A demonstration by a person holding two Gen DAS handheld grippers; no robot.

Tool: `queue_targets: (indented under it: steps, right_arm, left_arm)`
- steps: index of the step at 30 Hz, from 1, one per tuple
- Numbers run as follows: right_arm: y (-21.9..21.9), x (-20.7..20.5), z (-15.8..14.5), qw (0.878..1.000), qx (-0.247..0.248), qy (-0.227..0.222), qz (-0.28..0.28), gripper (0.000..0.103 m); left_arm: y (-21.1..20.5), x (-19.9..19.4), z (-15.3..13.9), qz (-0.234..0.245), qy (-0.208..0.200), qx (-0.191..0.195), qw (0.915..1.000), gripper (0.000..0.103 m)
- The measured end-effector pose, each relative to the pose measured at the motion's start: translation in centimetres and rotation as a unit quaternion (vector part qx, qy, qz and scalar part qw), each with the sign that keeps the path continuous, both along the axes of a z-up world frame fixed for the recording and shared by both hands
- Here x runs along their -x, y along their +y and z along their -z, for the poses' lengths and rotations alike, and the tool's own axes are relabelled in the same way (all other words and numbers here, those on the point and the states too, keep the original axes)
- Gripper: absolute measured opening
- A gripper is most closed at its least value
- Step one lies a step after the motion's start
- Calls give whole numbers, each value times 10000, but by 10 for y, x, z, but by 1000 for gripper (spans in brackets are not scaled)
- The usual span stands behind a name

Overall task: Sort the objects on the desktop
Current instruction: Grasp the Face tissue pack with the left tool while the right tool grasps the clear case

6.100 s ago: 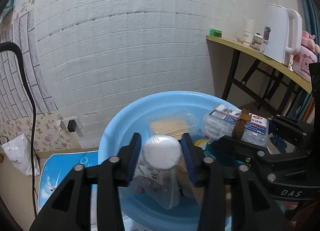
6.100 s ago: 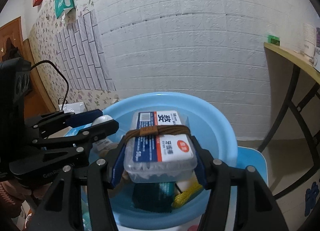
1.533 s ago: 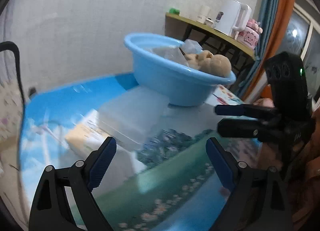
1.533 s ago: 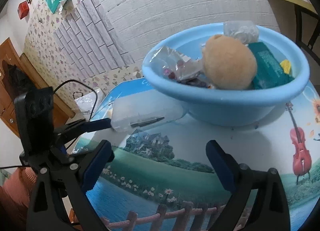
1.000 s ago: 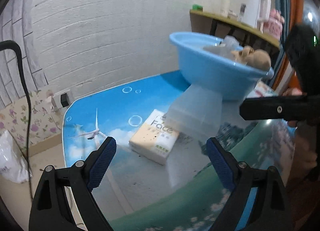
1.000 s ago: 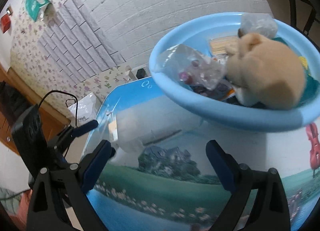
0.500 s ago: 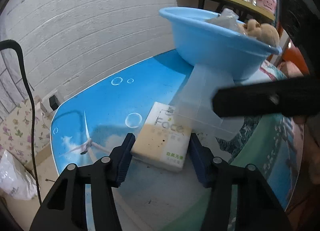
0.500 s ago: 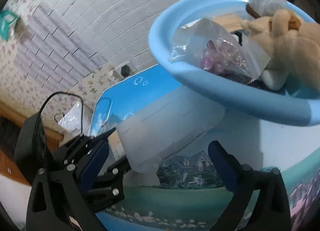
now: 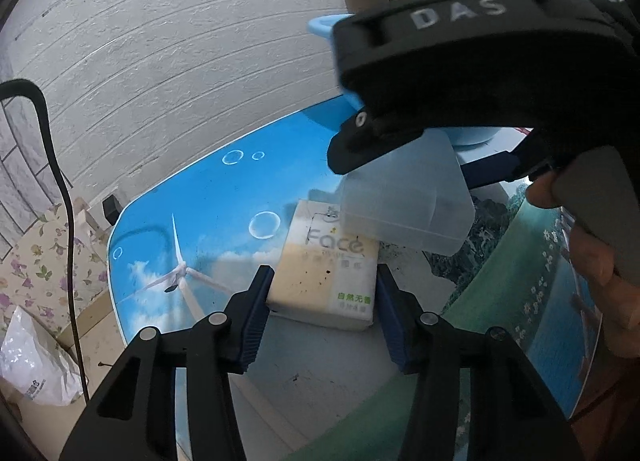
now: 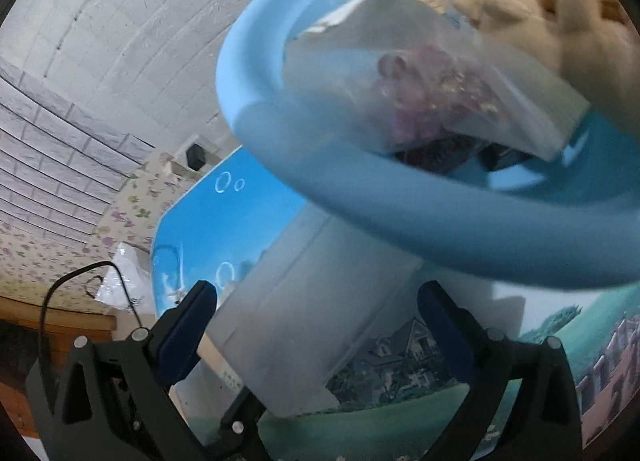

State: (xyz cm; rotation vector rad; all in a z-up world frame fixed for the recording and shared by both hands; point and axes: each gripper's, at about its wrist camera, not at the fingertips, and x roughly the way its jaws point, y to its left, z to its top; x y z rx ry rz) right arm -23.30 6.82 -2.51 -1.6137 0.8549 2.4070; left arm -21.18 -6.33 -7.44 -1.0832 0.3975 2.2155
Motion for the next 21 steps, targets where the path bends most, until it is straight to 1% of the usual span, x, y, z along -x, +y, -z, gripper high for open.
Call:
queue_targets:
  steps: [1, 2, 3, 5, 6, 8, 9, 10, 11, 16, 20, 21]
  right_arm:
    - [-1, 1, 0, 9999, -60, 19, -87, 101]
    - [-3, 0, -1, 9994, -81, 127, -299, 97]
    - [-3, -2, -3, 9990, -70, 212, -396, 90]
    - [-2, -7, -3, 9976, -30, 320, -609, 86]
    - [-2, -8, -2, 9970, -14, 340, -692, 82]
    - [1, -13, -1, 9950, -6, 375, -921, 81]
    - [3, -18, -2, 9937, -34, 408, -1040, 78]
    - [6, -21, -2, 9924, -47, 450, -1142, 71]
    - [7, -23, -1, 9911, -23, 479, -1238, 69]
    - [23, -44, -4, 9849, -17, 593, -1629, 66]
    - [26, -59, -6, 9759, -231, 623, -2078, 66]
    - [27, -64, -7, 9728, -313, 645, -2203, 66]
  left_arm:
    - [1, 0, 0, -16, -4, 11, 10000, 48]
    - [1, -1, 0, -35, -2, 25, 10000, 48]
    - [2, 0, 0, -59, 1, 42, 10000, 48]
    - [4, -1, 1, -141, 1, 57, 9999, 48]
    - [4, -3, 1, -207, -2, 57, 9998, 47]
    - [5, -6, 1, -296, -35, 33, 9995, 47]
    - [5, -9, 1, -377, -77, -6, 9993, 47]
    - [5, -11, 1, -437, -92, -20, 9990, 47]
    - [5, -13, 1, -531, -99, -30, 9985, 46]
    - [12, -26, -1, -961, -111, -13, 9953, 46]
    - [18, -33, -1, -1317, -124, -16, 9912, 46]
    - [20, -37, -1, -1474, -130, -37, 9890, 46]
